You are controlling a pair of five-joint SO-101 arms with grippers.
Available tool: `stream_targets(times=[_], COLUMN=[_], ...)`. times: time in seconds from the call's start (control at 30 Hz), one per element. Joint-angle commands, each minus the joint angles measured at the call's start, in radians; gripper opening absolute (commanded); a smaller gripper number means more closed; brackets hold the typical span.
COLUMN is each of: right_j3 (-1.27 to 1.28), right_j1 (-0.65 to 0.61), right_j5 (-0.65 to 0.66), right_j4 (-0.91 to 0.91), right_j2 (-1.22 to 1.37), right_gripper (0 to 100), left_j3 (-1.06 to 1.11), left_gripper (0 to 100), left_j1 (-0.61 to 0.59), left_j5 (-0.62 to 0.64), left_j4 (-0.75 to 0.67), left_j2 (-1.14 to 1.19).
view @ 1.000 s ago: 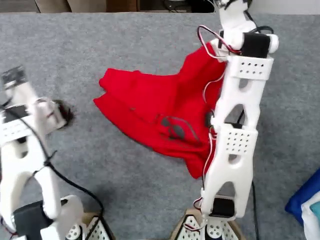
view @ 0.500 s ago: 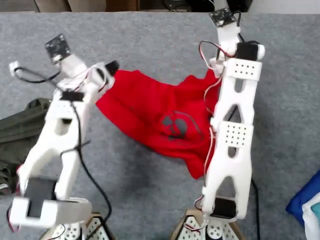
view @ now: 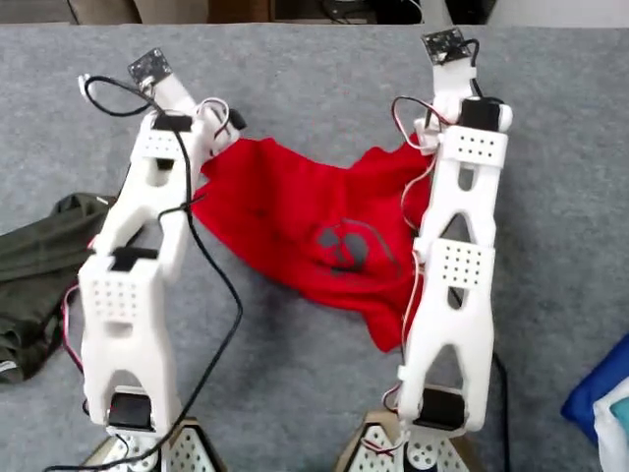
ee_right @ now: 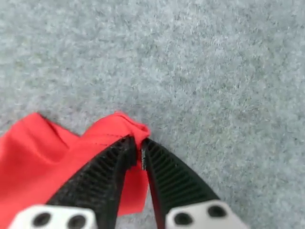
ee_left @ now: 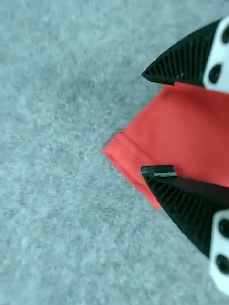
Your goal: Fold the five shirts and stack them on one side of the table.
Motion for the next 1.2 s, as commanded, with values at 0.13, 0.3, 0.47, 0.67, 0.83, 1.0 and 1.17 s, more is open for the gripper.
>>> stream_targets(times=[0.13,0.3,0.47,0.67,0.83,1.0,1.17], right_j3=[-0.008,-0.008,-0.01,-0.01,-0.01,-0.008,-0.008], right_j1=[0.016,0.018,0.018,0.018,0.018,0.025,0.028], right_j5=[-0.009,-0.006,-0.003,-0.003,-0.005,-0.009,-0.009], right_j4=[-0.044,-0.046,-0.046,-0.046,-0.041,-0.038,-0.038], right_j2=[-0.004,-0.002,-0.002,-0.001,-0.001,0.001,0.001], right_gripper=[0.4,0.4,0.4,0.4,0.4,0.4,0.4], left_j3=[-0.496,-0.701,-0.848,-0.898,-0.896,-0.882,-0.85], left_gripper=[28,28,28,21,18,14,14], left_j1=[-0.038,-0.035,-0.038,-0.052,-0.06,-0.058,-0.052], left_j5=[0.002,0.0,0.0,-0.057,-0.071,-0.071,-0.071], left_j4=[0.203,0.265,0.316,0.387,0.404,0.365,0.324], left_j2=[0.228,0.374,0.466,0.501,0.506,0.507,0.507])
